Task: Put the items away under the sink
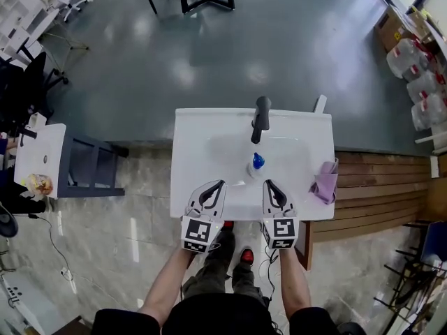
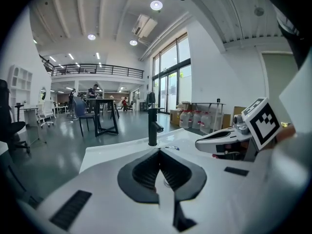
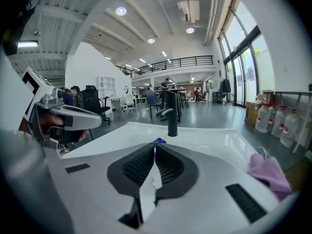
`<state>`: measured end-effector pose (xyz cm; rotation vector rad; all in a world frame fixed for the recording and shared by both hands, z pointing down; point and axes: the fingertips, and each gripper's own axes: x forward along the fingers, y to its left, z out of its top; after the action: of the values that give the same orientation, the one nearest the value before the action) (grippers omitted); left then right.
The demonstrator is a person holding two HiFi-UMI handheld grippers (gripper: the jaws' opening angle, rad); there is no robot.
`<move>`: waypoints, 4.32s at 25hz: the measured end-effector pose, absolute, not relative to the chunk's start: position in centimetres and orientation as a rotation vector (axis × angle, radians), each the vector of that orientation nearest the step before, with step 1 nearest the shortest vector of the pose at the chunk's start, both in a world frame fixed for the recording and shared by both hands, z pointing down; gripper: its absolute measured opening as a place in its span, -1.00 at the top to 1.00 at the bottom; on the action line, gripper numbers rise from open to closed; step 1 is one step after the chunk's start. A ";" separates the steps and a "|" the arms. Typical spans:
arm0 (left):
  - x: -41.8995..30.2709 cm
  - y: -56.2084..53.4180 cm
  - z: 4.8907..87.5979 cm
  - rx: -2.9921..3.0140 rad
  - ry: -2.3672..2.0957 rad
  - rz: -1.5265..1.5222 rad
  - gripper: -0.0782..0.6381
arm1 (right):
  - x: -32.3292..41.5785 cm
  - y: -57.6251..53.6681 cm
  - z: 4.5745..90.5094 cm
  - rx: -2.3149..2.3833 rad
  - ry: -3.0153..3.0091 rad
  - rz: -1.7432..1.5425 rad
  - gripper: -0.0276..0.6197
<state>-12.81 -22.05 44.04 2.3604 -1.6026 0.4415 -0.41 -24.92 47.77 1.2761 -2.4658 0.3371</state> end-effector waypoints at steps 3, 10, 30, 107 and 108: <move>-13.4 -22.8 44.7 2.356 -1.588 0.449 0.76 | -1.0 -25.8 49.1 1.245 -2.434 0.354 0.81; -14.9 -23.6 46.0 2.327 -1.572 0.460 0.76 | -2.8 -27.9 52.7 1.146 -2.385 0.461 0.40; -16.7 -25.0 48.0 2.316 -1.527 0.476 0.76 | -4.9 -31.7 54.0 1.224 -2.416 0.412 0.38; -2.7 0.2 40.7 2.448 -1.661 0.418 0.76 | 12.1 -2.2 41.5 1.349 -2.653 0.202 0.62; -2.8 0.2 41.2 2.449 -1.654 0.421 0.76 | 11.9 -2.1 42.2 1.353 -2.649 0.209 0.62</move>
<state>-2.83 0.19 41.22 2.4489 -1.6543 0.4210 11.93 -2.14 42.18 1.3534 -2.6490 0.2089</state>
